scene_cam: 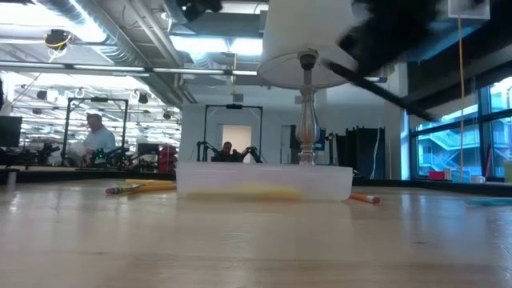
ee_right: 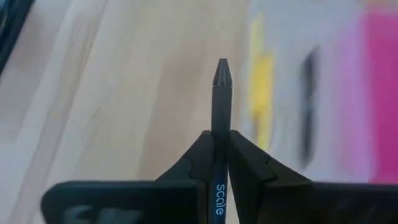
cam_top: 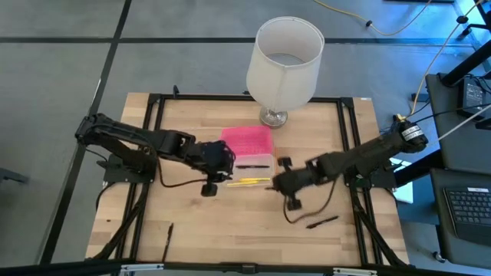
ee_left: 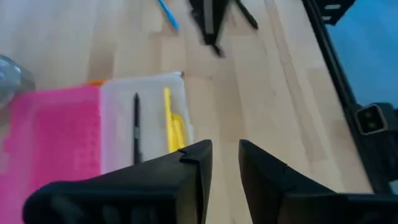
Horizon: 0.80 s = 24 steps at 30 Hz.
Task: Pick & place school supplies into a supply box
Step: Put the black pen into the supply box
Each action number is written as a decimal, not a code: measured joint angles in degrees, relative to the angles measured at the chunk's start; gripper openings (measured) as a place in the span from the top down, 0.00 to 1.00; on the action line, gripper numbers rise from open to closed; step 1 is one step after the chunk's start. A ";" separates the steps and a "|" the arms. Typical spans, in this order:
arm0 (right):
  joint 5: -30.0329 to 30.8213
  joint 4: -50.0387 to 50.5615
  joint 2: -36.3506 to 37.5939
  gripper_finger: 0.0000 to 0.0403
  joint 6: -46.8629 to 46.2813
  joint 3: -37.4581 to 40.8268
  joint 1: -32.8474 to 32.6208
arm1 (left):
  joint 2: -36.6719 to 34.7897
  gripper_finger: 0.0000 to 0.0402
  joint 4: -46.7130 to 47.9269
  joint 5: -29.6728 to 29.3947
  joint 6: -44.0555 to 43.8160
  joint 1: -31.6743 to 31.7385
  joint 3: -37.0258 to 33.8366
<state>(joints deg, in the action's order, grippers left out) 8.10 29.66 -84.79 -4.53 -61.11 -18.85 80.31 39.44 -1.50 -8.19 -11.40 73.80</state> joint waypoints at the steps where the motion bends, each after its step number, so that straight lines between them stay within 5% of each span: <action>1: 0.02 -1.79 0.00 0.90 1.72 -0.44 1.31 | 0.02 0.81 1.22 0.02 -1.16 -0.63 0.00; 12: -2.22 -22.14 -2.31 0.90 13.02 -1.06 11.43 | 0.09 0.71 23.64 1.57 -27.71 -8.90 -0.14; 24: -9.77 -31.02 -15.51 0.90 13.77 -1.06 18.34 | 0.11 0.72 25.51 -0.37 -44.81 -19.31 -1.22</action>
<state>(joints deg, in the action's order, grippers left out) -1.67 -1.36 -100.31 9.25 -62.16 -0.51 80.42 64.95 -1.86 -52.99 -30.71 72.58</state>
